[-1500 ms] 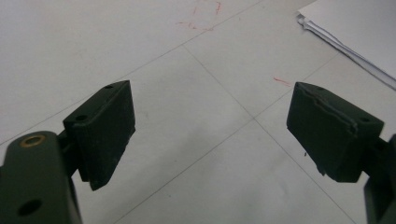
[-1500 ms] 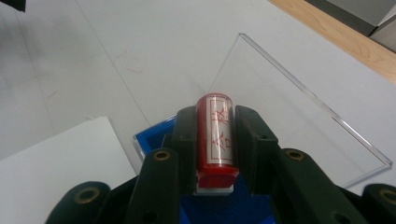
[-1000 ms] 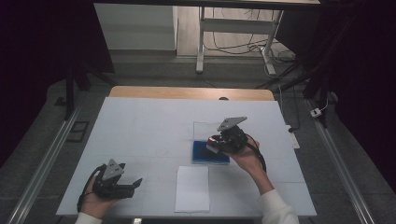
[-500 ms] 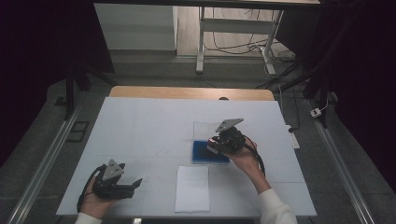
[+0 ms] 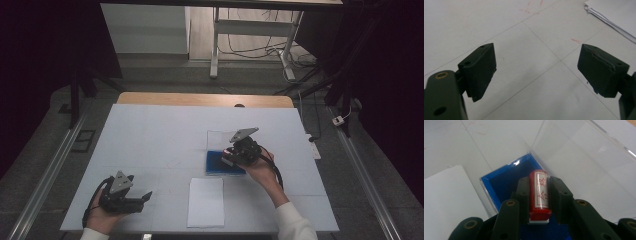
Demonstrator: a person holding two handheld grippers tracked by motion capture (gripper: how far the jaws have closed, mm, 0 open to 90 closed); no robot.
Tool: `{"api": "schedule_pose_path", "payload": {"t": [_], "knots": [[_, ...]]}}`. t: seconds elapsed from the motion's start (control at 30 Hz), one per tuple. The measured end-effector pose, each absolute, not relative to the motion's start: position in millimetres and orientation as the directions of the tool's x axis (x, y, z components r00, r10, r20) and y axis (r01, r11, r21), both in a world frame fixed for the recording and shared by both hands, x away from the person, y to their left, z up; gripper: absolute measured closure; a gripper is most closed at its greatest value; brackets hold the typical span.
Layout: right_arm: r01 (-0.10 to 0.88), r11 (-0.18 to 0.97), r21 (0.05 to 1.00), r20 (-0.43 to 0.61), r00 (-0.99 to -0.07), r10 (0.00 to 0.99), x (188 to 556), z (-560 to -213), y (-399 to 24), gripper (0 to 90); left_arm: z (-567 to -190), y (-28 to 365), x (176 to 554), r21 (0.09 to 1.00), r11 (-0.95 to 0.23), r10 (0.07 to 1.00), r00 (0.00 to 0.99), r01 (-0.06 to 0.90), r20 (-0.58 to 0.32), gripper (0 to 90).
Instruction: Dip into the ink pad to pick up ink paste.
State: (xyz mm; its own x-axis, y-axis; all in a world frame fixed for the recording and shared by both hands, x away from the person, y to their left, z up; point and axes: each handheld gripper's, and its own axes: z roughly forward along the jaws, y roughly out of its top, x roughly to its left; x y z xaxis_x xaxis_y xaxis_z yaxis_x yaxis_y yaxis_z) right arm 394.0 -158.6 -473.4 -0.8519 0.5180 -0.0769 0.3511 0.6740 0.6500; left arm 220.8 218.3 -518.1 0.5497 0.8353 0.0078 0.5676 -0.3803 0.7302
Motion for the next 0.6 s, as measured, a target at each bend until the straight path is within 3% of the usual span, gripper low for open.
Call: {"api": "schedule_pose_path", "payload": {"t": [0.6], "knots": [[0.359, 0.695, 0.623, -0.083, -0.853, 0.515, 394.6, -473.3, -158.1, 70.2, -518.8, 218.3, 220.7, 0.725, -0.387, 0.833, 0.553, 0.57, 0.011, 15.6]]}}
